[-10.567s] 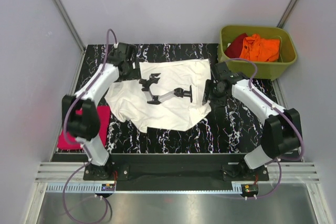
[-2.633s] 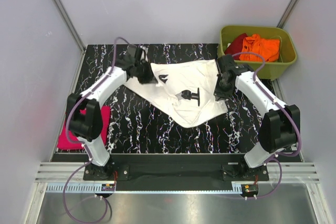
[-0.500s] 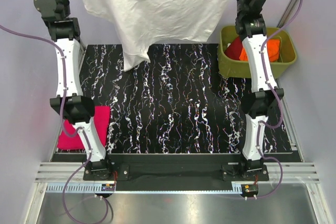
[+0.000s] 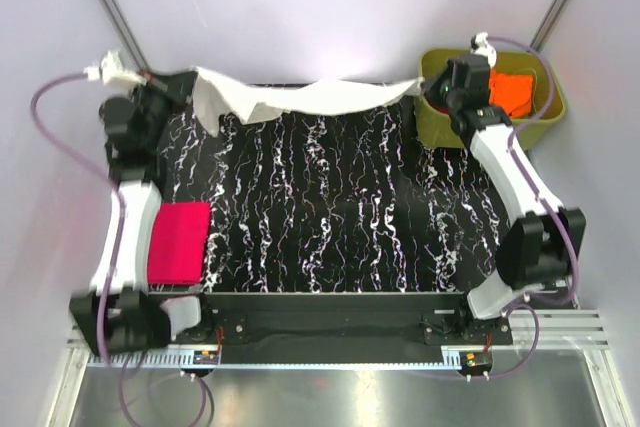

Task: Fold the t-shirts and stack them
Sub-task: Flatten the tshirt out

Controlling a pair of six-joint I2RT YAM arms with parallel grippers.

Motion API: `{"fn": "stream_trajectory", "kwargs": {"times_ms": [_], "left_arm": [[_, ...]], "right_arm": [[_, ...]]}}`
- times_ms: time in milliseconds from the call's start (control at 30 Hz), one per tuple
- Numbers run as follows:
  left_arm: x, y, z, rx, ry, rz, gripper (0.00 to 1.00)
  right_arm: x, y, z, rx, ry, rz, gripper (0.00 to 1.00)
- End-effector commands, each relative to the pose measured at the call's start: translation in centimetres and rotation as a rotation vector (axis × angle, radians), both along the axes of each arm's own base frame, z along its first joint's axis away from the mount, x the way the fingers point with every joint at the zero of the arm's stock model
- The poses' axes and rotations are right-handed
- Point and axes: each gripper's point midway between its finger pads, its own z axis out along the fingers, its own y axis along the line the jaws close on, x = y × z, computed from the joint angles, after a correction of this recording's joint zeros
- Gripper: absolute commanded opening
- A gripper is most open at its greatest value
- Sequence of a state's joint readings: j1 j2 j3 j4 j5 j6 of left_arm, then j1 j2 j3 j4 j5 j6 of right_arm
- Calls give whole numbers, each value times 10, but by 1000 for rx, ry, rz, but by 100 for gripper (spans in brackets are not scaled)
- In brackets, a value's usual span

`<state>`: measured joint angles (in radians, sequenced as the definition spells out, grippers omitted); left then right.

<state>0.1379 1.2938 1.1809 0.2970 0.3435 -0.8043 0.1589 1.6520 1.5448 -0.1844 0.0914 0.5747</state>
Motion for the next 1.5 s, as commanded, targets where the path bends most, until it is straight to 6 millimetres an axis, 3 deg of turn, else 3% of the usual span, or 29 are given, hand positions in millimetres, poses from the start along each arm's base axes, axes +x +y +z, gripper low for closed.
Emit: {"fn": "stream_trajectory", "kwargs": {"times_ms": [0,67,133,167,233,267,333,433,533,700,733,767,800,833,867,900,933,967,1000,1033,1067,1100,1133,1167,1233,1333,1400,1433,1467], "left_arm": [[-69,-1,10,82,-44,81,0],[-86,-4,-35,102,105,87,0],[-106,-13,-55,158,164,61,0],[-115,-20,-88,175,266,37,0],[-138,-21,-110,186,327,30,0],[-152,-17,-147,190,452,45,0],[-181,-14,-183,203,580,65,0],[-210,-6,-198,189,642,120,0],[-206,2,-181,221,619,157,0],[-140,-1,-91,268,409,145,0],[-112,-4,-62,258,355,137,0],[-97,-11,-47,253,322,96,0],[-81,-15,-32,256,296,81,0],[-48,-15,-3,258,238,83,0],[-30,-20,10,255,200,57,0],[-11,-21,25,248,155,50,0],[26,-22,51,251,66,43,0],[43,-28,64,257,14,11,0],[61,-29,76,258,-27,1,0],[92,-28,98,255,-89,-6,0],[103,-30,111,230,-120,-28,0],[121,-32,139,226,-211,-42,0],[122,-32,154,225,-261,-64,0],[121,-31,169,205,-306,-77,0],[109,-20,205,182,-445,-69,0],[59,-8,251,131,-615,-35,0],[23,-9,279,137,-691,-13,0],[4,-10,297,144,-746,-6,0],[-7,-10,307,148,-778,4,0]], "right_arm": [[-61,10,1,77,67,58,0],[-96,17,-41,67,180,75,0],[-118,20,-69,28,254,99,0],[-136,20,-84,17,318,109,0],[-163,21,-121,6,442,127,0],[-181,21,-137,6,522,147,0],[-208,12,-161,-18,628,128,0],[-238,9,-179,-9,712,135,0],[-234,2,-171,-12,660,80,0],[-151,15,-105,27,397,60,0],[-131,15,-112,12,400,42,0],[-101,21,-77,25,295,46,0],[-83,21,-65,9,258,44,0],[-59,23,-75,-13,267,30,0],[-30,27,-28,4,143,29,0],[-11,27,-14,-11,95,31,0],[14,30,-23,-28,90,29,0],[37,31,33,-13,-54,22,0],[53,22,51,-9,-104,1,0],[77,23,47,-5,-126,-1,0],[87,21,96,13,-242,-10,0],[94,14,113,12,-290,-23,0],[110,14,106,9,-290,-24,0],[106,10,157,27,-400,-31,0],[109,3,178,11,-453,-44,0],[73,-12,263,15,-664,-79,0],[60,-21,280,-10,-725,-114,0],[36,-28,316,-3,-824,-138,0],[31,-32,321,-15,-841,-152,0]]}}
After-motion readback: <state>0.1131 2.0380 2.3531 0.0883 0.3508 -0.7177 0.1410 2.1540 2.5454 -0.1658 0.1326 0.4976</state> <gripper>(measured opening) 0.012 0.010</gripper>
